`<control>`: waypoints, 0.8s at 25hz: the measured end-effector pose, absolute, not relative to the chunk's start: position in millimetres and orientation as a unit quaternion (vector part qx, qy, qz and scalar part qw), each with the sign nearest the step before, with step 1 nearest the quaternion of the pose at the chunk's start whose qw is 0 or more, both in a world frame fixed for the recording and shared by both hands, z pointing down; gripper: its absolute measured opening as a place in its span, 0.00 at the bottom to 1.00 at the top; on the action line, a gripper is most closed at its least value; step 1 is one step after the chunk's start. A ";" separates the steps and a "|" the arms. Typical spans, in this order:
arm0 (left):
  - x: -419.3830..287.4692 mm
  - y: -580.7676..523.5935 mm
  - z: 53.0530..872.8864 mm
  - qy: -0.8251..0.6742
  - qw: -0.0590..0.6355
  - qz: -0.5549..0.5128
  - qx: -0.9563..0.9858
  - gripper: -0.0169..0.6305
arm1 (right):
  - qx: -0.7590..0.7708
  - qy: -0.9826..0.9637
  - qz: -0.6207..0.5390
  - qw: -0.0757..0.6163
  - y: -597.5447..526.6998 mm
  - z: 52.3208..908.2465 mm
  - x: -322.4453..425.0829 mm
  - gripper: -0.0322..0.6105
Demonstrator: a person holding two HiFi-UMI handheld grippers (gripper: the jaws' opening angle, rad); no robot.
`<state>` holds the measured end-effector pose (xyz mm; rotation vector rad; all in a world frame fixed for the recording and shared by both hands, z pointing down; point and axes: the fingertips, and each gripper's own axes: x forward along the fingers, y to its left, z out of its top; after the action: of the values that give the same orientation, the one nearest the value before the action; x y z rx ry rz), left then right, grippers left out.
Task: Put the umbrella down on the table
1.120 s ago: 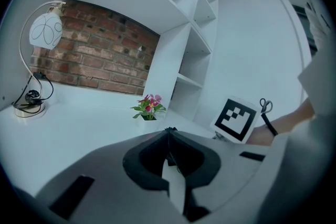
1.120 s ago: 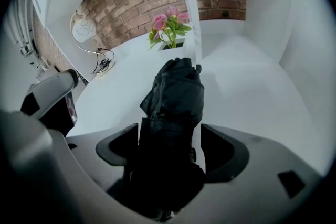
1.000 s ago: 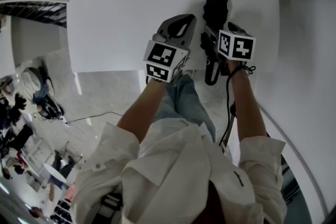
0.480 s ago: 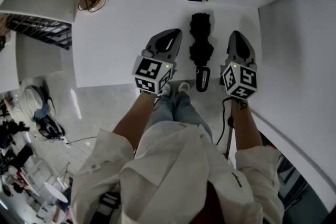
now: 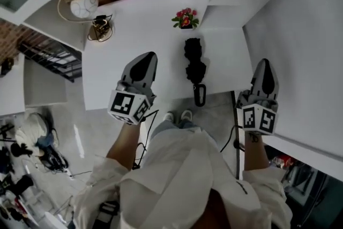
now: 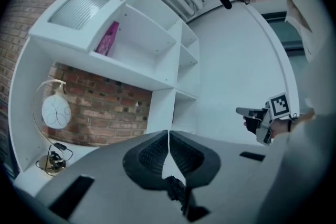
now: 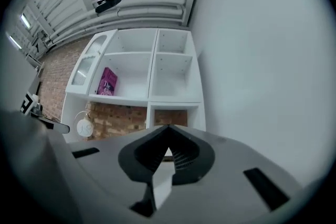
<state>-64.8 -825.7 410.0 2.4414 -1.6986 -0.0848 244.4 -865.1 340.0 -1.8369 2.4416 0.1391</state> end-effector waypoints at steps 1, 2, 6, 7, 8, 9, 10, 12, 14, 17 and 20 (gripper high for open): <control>-68.8 -818.5 397.4 -0.572 0.075 -0.035 0.816 0.07 | -0.608 0.791 0.047 0.054 -855.4 328.4 256.3 0.08; -72.4 -811.5 385.8 -0.574 0.067 -0.040 0.815 0.07 | -0.615 0.784 0.047 0.068 -845.5 317.0 268.6 0.08; -84.2 -789.1 351.0 -0.578 0.037 -0.058 0.813 0.07 | -0.639 0.760 0.042 0.110 -813.6 284.2 309.0 0.08; -86.1 -785.9 345.8 -0.579 0.030 -0.060 0.813 0.07 | -0.645 0.754 0.043 0.116 -807.7 279.3 316.9 0.08; -87.6 -783.8 342.0 -0.580 0.024 -0.061 0.812 0.07 | -0.650 0.749 0.045 0.119 -802.5 275.6 323.5 0.08; -88.8 -782.0 339.1 -0.580 0.020 -0.062 0.812 0.07 | -0.655 0.745 0.047 0.121 -798.0 273.2 328.7 0.08; -89.6 -780.0 336.9 -0.581 0.017 -0.063 0.812 0.07 | -0.658 0.742 0.047 0.122 -794.0 272.0 332.9 0.08; -89.6 -776.5 332.6 -0.581 0.012 -0.066 0.811 0.07 | -0.663 0.737 0.045 0.123 -787.3 271.2 340.1 0.08; -88.3 -773.7 329.0 -0.581 0.010 -0.069 0.811 0.07 | -0.669 0.732 0.042 0.125 -782.8 271.7 346.6 0.08; -87.5 -770.6 326.1 -0.580 0.008 -0.070 0.812 0.07 | -0.676 0.725 0.034 0.130 -779.6 274.8 352.8 0.08; -88.1 -767.3 325.1 -0.581 0.007 -0.069 0.811 0.07 | -0.681 0.720 0.037 0.128 -777.1 276.9 355.2 0.08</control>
<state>-88.1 -767.3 325.1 2.5367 -1.8179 -0.2149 355.2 -777.1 276.9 -1.9807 2.0955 0.1062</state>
